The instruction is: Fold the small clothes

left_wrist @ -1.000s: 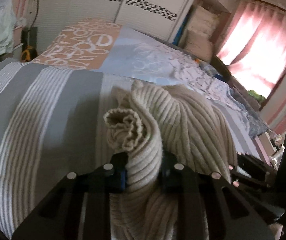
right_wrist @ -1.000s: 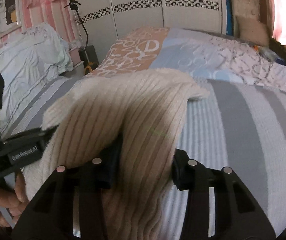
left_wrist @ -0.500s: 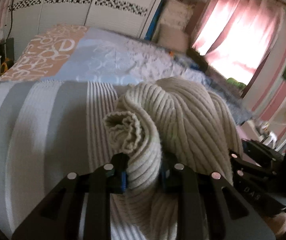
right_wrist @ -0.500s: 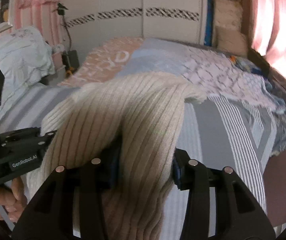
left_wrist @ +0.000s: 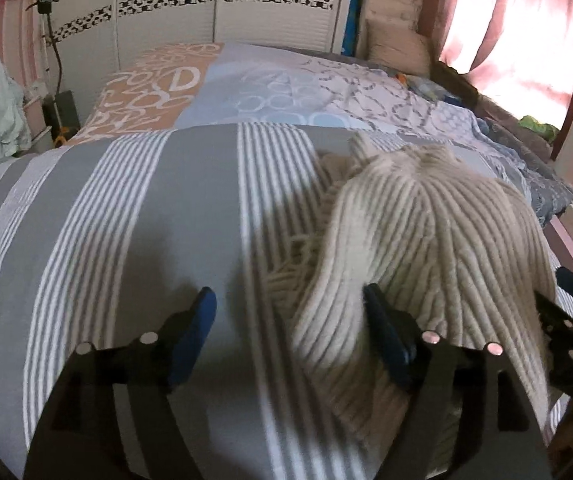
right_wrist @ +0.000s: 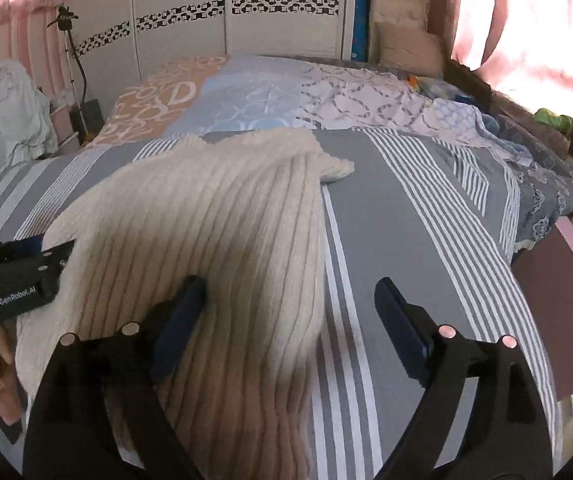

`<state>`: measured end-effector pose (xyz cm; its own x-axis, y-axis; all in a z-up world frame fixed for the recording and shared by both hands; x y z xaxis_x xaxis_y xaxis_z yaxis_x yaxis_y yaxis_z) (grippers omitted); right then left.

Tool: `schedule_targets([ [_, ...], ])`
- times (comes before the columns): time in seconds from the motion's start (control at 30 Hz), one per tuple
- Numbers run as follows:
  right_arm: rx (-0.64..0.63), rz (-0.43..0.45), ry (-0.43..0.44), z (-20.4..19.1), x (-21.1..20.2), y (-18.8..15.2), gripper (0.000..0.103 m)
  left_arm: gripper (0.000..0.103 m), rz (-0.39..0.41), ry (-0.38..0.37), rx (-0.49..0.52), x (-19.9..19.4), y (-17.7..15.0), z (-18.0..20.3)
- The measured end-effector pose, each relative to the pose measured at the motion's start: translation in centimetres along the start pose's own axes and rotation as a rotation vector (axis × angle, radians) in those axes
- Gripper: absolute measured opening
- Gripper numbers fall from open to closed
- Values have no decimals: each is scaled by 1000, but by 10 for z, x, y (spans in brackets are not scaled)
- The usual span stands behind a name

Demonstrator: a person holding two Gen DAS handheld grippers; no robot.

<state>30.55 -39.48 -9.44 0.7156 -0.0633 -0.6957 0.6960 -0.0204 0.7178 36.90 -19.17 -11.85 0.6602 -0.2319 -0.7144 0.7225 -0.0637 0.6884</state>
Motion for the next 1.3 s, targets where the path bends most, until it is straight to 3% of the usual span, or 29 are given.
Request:
schedule_targets([
  [0.13,2,4,-64,1,-17,-9,98,77,37,1,-34,-25,-6,-11],
  [0.3,32,5,-122,-5,-46,-15,100,79,96,23,-27,-72,-11,-25],
  [0.43,44,16,-150,-26,-82,-19,100,99,157,81,-19,-124,-25,-52],
  [0.57,49,55,-171,-62,-128,-33,100,101,188,142,32,-178,-56,-78],
  [0.73,64,25,-168,-101,-168,-53,100,101,165,208,68,-218,-103,-107],
  [0.83,-4,179,-126,-126,-202,-71,100,101,146,205,93,-222,-135,-123],
  [0.93,-22,307,-110,-141,-216,-97,100,101,210,265,105,-228,-164,-138],
  [1.13,6,411,-60,-145,-225,-132,100,101,385,252,-13,-256,-186,-164],
  [1.3,22,344,-57,-144,-221,-139,100,101,425,225,-40,-274,-188,-170],
])
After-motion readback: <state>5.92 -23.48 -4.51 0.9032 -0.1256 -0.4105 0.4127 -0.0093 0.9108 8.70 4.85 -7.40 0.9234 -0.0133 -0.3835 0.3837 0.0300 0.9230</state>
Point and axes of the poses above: each gripper's, at about its wrist camera, not at the fingertips, and x roughly the way its jaws point, z to its right, y to its top, the point moved 2 cm from there along x, roughly the way its jaws point, and after that the axes turned 1 degree about -y, right-handed, at the moved point
